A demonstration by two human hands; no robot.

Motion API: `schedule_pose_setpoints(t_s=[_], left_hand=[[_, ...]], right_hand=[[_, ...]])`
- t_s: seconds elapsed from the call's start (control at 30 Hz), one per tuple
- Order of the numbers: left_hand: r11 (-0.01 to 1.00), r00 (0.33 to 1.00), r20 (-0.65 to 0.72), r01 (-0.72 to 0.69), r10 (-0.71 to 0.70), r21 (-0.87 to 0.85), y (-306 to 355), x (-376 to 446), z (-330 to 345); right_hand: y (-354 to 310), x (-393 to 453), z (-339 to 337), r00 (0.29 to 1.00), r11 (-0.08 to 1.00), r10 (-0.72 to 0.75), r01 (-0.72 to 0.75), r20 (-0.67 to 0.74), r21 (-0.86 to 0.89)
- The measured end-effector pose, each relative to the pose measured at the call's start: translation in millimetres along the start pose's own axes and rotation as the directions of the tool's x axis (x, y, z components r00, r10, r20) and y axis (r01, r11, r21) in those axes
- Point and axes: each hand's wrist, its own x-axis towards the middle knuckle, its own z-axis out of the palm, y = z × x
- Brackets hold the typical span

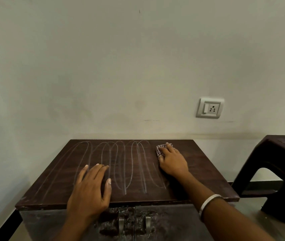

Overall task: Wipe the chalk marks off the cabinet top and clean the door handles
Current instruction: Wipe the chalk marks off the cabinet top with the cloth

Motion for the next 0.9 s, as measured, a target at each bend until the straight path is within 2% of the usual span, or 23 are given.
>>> schedule_pose_setpoints(t_s=[0.2,0.3,0.37,0.53,0.67,0.77,0.9], left_hand=[[1.000,1.000,-0.001,0.003,-0.002,0.016,1,0,-1],[1.000,1.000,0.003,-0.002,0.002,0.017,1,0,0],[1.000,1.000,0.001,-0.002,0.002,0.017,1,1,0],[1.000,1.000,-0.001,0.009,-0.009,0.020,3,0,-2],[1.000,1.000,0.000,0.025,-0.025,0.007,4,-1,-4],[1.000,1.000,0.010,0.029,-0.029,0.004,2,0,-2],[0.999,0.999,0.017,0.035,-0.035,0.003,1,-1,-2]], right_hand=[[67,-9,-22,0.978,0.978,0.200,-0.202,-0.056,-0.043],[71,-9,-23,0.970,0.969,0.240,-0.242,-0.042,-0.048],[58,-12,-20,0.975,0.973,0.219,-0.222,-0.043,-0.063],[-5,-28,-2,0.999,0.998,0.044,-0.045,-0.032,-0.034],[-28,-38,8,0.999,1.000,-0.015,0.014,-0.040,-0.008],[-14,-40,1,1.000,1.000,-0.006,0.006,-0.031,0.004],[29,-48,-15,0.991,0.993,0.110,-0.113,-0.079,-0.030]])
